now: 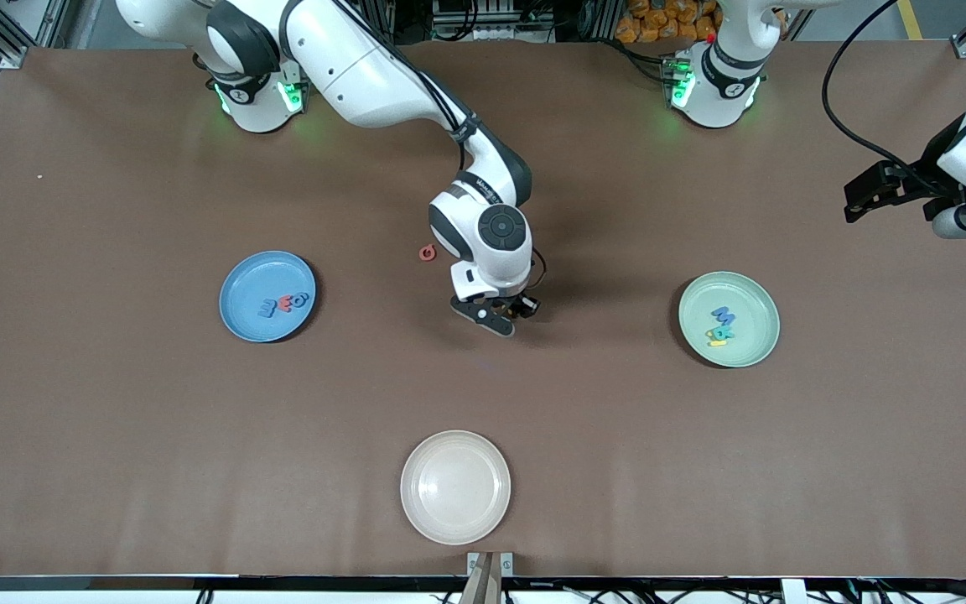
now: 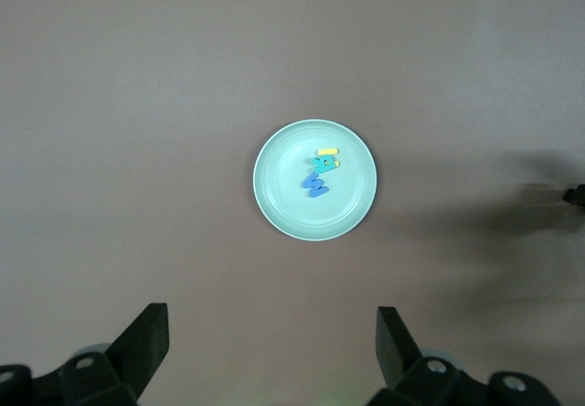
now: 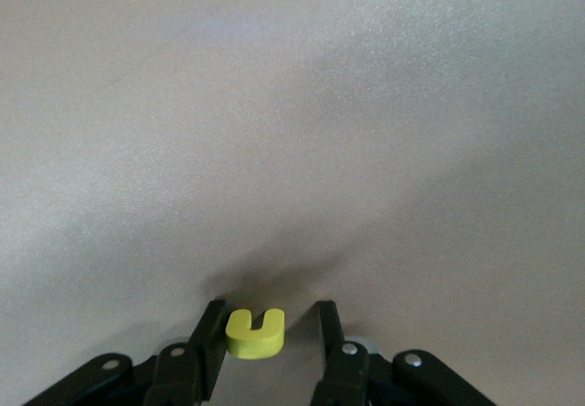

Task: Sort upper and lower case letters into plates
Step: 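Grasp the yellow u with the right gripper, then carry the u to the blue plate while the left gripper reaches the Q, then release the u on the blue plate while the left gripper lowers to the Q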

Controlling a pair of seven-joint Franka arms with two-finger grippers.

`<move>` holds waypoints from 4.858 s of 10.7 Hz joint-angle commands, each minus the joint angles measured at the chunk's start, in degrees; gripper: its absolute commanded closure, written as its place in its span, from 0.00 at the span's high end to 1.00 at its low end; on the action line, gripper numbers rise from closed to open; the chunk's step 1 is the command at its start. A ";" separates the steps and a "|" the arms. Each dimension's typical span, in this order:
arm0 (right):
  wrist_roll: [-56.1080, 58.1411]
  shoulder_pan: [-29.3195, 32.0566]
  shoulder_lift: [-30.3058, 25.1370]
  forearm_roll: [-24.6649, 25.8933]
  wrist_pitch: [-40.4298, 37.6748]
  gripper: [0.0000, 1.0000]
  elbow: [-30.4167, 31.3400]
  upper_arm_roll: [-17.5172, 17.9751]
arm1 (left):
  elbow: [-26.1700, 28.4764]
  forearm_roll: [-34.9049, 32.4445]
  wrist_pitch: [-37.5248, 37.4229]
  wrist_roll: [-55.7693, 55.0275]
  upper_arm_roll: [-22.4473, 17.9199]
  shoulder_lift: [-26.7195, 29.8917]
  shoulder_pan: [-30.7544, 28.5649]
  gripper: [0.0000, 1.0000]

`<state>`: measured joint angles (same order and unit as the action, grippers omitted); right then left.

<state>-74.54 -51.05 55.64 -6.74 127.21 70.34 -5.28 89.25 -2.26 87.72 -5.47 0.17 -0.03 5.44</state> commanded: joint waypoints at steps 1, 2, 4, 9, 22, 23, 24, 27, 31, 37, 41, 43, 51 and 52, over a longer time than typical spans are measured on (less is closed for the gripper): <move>-1.22 -0.19 1.75 1.46 0.32 0.46 -1.79 -0.08 | -0.57 0.41 0.26 1.34 -0.17 0.74 -0.34 1.00; -1.22 -0.27 1.75 1.56 0.24 0.46 -1.70 0.01 | -1.01 0.41 0.18 1.68 -0.17 0.74 -0.60 1.00; -1.22 -0.27 1.75 1.56 0.23 0.36 -1.70 0.01 | -1.01 0.24 0.17 1.42 -0.17 0.74 -0.61 1.00; -1.22 -0.27 1.75 1.47 0.32 0.31 -1.61 0.01 | -0.83 0.24 0.09 1.34 0.01 0.65 -0.61 1.00; 1.57 1.13 1.49 1.74 0.15 0.16 -1.18 0.01 | -0.66 0.33 0.35 -0.42 2.38 -0.41 1.24 1.00; 2.55 1.31 1.40 1.73 0.15 0.13 -1.00 0.01 | -0.66 0.33 0.35 -0.51 2.47 -0.32 1.33 1.00; 2.73 1.39 0.88 1.73 0.15 0.12 -0.22 0.01 | -0.75 0.41 0.35 -0.42 2.38 -0.41 1.41 1.00; 8.87 1.48 -2.19 1.56 -1.94 0.12 4.61 0.01 | -0.66 0.59 0.61 -0.51 2.91 -0.41 1.94 1.00; 14.14 4.03 -6.15 0.94 -7.32 0.12 7.59 0.36 | -0.57 0.59 0.61 -4.63 5.98 -0.49 1.94 1.00; 32.23 11.75 -23.10 -0.20 -6.62 0.12 29.38 0.36 | -0.57 1.55 2.80 -12.52 11.60 -2.60 3.43 1.00; 48.14 21.24 -31.72 0.67 -6.62 0.14 41.52 0.01 | -0.57 3.65 5.79 -27.54 14.77 -5.85 7.21 1.00; 48.61 22.48 -32.26 4.09 -6.27 0.14 43.99 -1.12 | -0.48 4.98 7.90 -34.58 15.39 -7.78 9.49 1.00; 67.15 34.62 -36.92 6.66 4.10 0.14 55.60 -1.40 | -0.22 4.72 19.23 -57.71 22.06 -17.97 15.38 1.00; 67.24 34.97 -36.66 6.66 5.23 0.14 56.21 -1.40 | -0.22 4.81 21.68 -59.03 22.59 -19.90 16.35 1.00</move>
<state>-7.46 -16.38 20.54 -0.89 130.72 124.10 -7.20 89.38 1.60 106.59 -62.11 21.79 -17.43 20.86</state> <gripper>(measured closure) 0.731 0.000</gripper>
